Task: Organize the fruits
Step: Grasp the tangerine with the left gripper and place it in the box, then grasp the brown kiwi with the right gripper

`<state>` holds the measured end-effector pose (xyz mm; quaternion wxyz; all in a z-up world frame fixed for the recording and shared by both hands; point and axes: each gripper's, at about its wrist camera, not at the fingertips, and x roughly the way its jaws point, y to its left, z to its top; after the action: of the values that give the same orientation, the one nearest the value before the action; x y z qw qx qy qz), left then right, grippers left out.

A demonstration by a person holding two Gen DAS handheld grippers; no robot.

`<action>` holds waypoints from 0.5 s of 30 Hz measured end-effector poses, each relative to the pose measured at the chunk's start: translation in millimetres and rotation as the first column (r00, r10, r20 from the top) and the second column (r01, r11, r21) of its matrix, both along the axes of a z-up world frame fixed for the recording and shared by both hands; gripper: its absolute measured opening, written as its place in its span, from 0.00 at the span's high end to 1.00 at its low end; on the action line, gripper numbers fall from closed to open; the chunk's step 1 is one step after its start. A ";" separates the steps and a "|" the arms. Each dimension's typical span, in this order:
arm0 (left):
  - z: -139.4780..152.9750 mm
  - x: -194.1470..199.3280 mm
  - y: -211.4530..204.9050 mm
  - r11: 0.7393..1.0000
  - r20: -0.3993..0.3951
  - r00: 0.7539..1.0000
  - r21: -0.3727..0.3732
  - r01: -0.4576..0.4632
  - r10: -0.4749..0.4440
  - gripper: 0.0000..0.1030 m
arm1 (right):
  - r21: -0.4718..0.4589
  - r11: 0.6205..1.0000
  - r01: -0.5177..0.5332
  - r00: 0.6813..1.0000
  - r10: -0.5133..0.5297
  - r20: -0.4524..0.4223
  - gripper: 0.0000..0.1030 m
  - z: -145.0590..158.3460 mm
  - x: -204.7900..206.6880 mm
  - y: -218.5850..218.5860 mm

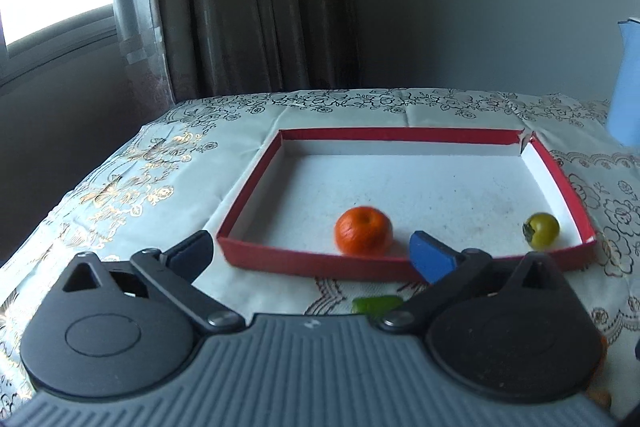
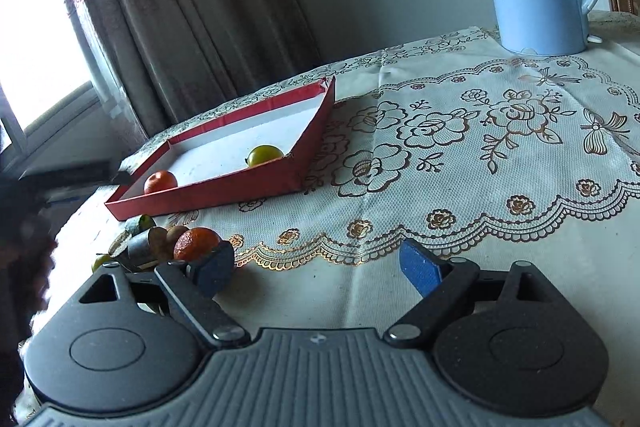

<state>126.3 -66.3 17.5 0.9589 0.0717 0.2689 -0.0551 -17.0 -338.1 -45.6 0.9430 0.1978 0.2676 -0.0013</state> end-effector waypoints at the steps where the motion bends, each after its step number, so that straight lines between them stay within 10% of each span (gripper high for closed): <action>1: -2.0 -12.2 9.4 1.000 0.007 1.000 -0.001 -0.004 0.004 0.00 | 0.002 1.000 0.001 1.000 -0.001 0.004 0.12 0.3 -0.7 -0.4; 15: -44.5 -57.6 119.5 0.977 -0.058 0.979 -0.080 -0.198 0.194 0.00 | -0.151 0.983 -0.104 0.990 0.116 0.075 0.12 15.3 -17.7 30.6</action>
<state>68.7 53.1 -27.1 0.9548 0.0025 0.2961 0.0266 -34.6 -307.5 -30.3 0.9639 0.1126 0.2379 0.0393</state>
